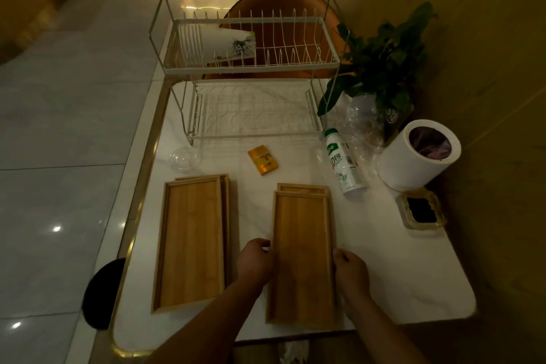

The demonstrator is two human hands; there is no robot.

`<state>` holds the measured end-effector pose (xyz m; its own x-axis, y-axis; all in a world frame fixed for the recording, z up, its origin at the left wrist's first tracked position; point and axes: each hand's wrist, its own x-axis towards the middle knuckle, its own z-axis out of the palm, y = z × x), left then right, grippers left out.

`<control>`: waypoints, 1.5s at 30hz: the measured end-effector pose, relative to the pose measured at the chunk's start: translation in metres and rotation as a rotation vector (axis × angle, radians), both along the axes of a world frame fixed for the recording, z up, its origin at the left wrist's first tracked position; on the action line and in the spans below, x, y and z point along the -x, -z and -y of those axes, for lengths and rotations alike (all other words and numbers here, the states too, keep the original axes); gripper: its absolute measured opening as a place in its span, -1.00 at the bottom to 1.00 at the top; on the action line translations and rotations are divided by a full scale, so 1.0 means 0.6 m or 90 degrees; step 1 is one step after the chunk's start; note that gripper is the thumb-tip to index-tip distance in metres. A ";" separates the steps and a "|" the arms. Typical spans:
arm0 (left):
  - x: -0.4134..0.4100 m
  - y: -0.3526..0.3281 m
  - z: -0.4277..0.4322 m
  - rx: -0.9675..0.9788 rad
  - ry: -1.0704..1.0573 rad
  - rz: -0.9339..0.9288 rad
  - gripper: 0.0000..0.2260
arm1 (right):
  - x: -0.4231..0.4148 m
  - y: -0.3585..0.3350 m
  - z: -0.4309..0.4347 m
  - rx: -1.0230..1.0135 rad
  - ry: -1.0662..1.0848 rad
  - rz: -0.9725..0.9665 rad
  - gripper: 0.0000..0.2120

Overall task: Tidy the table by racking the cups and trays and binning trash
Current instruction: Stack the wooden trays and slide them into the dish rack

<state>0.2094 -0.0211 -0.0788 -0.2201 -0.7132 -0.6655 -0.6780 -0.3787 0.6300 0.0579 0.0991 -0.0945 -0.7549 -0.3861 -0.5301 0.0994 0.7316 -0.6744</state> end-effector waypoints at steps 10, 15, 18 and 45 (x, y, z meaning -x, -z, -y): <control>-0.025 0.005 0.009 -0.080 -0.102 -0.076 -0.61 | 0.003 -0.015 0.016 0.039 0.029 0.079 -0.73; -0.026 0.002 0.009 -0.112 -0.113 -0.114 -0.70 | 0.017 -0.047 0.017 0.063 -0.020 0.041 -0.64; -0.032 0.002 0.007 -0.123 -0.108 -0.143 -0.77 | 0.034 -0.079 0.006 0.099 -0.037 0.039 -0.55; -0.038 -0.005 -0.026 -0.149 -0.179 -0.215 -0.68 | -0.150 -0.018 0.040 -0.038 -0.453 -0.215 -0.70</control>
